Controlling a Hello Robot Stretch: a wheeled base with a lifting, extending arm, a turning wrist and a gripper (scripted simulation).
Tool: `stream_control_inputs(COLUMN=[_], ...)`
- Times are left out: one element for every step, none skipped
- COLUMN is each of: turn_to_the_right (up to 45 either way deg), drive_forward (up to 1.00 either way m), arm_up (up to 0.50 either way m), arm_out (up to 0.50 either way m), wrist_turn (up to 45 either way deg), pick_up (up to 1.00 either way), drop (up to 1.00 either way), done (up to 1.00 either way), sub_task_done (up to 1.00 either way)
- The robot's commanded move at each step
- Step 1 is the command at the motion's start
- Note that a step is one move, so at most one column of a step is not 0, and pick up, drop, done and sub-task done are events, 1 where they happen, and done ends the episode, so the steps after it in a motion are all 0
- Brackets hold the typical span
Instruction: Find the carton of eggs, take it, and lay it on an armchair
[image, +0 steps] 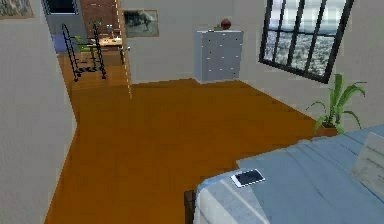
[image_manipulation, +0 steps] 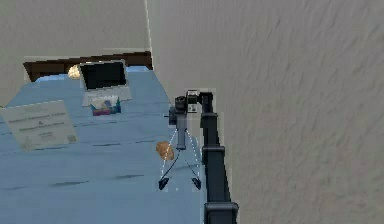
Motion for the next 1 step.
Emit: stream_control_inputs(turn_to_the_right=[0.0], drive_forward=[0.0], arm_up=[0.0], arm_out=[0.0], wrist_turn=[45.0], pick_up=[0.0], drop=[0.0], done=[0.0], sub_task_done=[0.0])
